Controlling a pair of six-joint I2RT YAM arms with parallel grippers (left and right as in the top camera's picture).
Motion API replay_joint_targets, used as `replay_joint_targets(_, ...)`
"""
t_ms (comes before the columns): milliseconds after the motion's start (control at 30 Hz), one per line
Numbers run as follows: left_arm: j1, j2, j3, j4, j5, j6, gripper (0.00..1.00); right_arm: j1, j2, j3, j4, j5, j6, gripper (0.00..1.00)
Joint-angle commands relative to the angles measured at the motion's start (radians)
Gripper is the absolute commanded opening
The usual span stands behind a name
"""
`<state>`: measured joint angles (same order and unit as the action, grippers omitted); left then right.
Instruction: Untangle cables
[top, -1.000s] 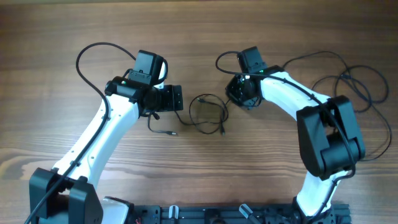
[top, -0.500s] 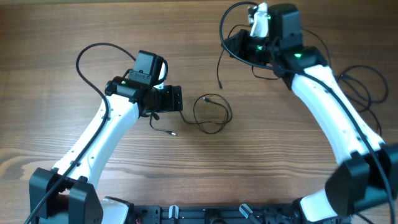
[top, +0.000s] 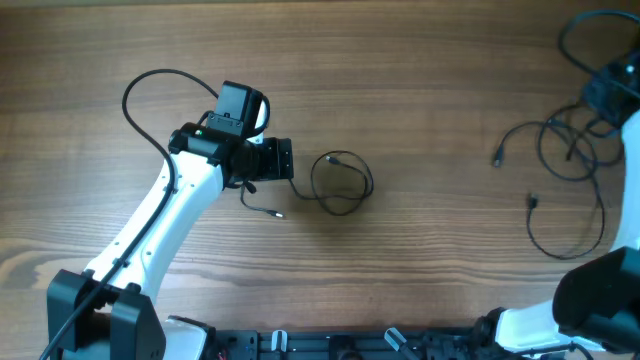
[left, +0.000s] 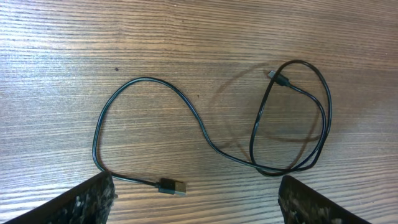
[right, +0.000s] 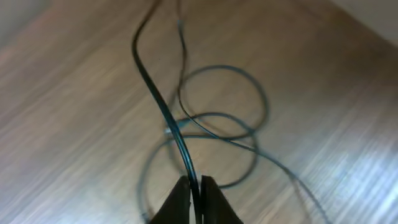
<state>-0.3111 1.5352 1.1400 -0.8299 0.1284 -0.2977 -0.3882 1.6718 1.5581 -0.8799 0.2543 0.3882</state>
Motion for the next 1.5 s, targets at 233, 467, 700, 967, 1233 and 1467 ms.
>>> replay_joint_targets(233, 0.005, -0.002, 0.003, -0.003, 0.013, -0.002, 0.85, -0.072, 0.092, -0.015, -0.118, 0.051, 0.004, 0.59)
replay_joint_targets(467, 0.005, -0.002, 0.003, -0.013, 0.013, -0.002, 0.85, -0.072, 0.092, -0.015, -0.252, 0.105, 0.042, 0.67)
replay_joint_targets(700, 0.005, -0.002, 0.003, -0.014, 0.013, -0.002, 0.85, -0.130, 0.092, -0.095, -0.337, -0.119, 0.059, 0.79)
replay_joint_targets(967, 0.005, -0.002, 0.003, 0.002, 0.013, -0.002, 0.86, -0.160, 0.092, -0.452, -0.102, -0.367, -0.096, 0.72)
replay_joint_targets(1233, 0.005, -0.002, 0.003, 0.003, 0.013, -0.002, 0.87, -0.142, 0.092, -0.649, 0.298, -0.367, -0.073, 0.65)
replay_joint_targets(1467, 0.005, -0.002, 0.003, 0.002, 0.013, -0.002, 0.86, -0.109, 0.092, -0.662, 0.217, -0.314, -0.070, 0.46)
